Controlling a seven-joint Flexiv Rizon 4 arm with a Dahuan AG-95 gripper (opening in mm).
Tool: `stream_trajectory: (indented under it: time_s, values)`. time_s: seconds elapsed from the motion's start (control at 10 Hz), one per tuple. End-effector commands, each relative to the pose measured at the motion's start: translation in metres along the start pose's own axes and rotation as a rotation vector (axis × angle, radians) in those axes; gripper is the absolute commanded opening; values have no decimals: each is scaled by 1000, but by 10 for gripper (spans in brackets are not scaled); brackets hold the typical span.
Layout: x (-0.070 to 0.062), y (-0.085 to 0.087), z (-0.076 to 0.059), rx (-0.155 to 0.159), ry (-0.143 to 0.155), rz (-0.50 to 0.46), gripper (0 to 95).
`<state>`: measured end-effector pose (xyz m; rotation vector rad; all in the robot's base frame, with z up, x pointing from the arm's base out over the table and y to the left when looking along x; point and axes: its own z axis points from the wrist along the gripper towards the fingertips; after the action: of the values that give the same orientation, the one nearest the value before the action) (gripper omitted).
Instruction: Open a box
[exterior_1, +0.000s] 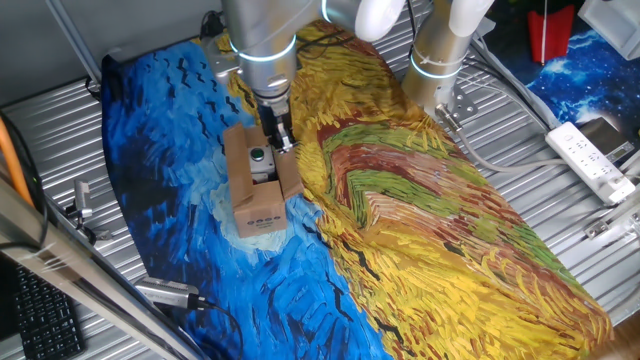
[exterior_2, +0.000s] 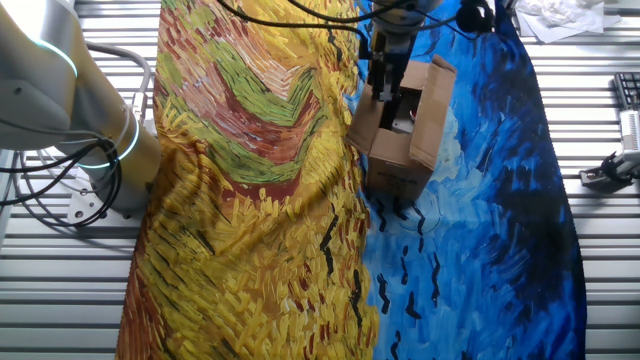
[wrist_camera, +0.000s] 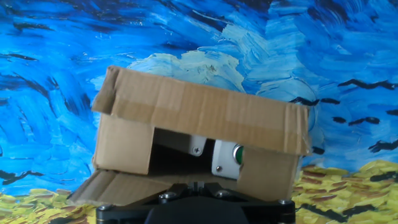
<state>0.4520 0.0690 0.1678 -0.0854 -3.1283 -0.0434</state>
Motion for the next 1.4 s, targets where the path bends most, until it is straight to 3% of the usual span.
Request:
stream_trajectory:
  time_s: [0.1, 0.4, 0.7, 1.4]
  values:
    - [5, -1, -2, -1, 1, -2, 0]
    - [15, -1, -3, -4, -6, -3, 0]
    - [23, 2, 5, -4, -22, -1, 0]
    - [24, 13, 14, 1, -29, 3, 0]
